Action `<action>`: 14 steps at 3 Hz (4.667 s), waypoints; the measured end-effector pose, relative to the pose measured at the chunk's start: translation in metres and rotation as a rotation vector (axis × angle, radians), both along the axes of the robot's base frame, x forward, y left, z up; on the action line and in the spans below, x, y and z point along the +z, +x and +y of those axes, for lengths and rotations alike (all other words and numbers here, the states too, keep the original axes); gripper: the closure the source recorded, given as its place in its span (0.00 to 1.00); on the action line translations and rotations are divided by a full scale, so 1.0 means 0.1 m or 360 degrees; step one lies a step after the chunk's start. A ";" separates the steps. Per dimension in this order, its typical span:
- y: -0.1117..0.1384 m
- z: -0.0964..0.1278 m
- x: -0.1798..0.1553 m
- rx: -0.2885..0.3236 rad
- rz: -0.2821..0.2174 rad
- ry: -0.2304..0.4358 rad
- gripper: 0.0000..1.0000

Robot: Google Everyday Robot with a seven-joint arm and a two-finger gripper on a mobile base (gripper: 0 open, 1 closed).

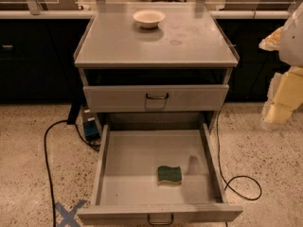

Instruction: Pick sponge from middle drawer and place on counter

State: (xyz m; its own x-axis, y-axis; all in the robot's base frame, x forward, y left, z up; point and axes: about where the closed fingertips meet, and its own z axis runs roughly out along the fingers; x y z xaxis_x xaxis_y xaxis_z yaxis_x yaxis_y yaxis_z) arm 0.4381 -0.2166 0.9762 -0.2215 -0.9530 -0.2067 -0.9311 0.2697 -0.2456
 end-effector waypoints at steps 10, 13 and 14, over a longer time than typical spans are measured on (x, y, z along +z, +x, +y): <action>0.36 1.00 -3.74 -0.0072 0.0302 0.0386 0.00; 0.43 1.58 -5.17 -0.0174 0.0297 0.0234 0.00; 0.67 1.55 -5.31 -0.0333 0.0286 0.0219 0.00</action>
Offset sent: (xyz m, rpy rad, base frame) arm -0.0004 0.0096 -0.0319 -0.0611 -0.0099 0.0750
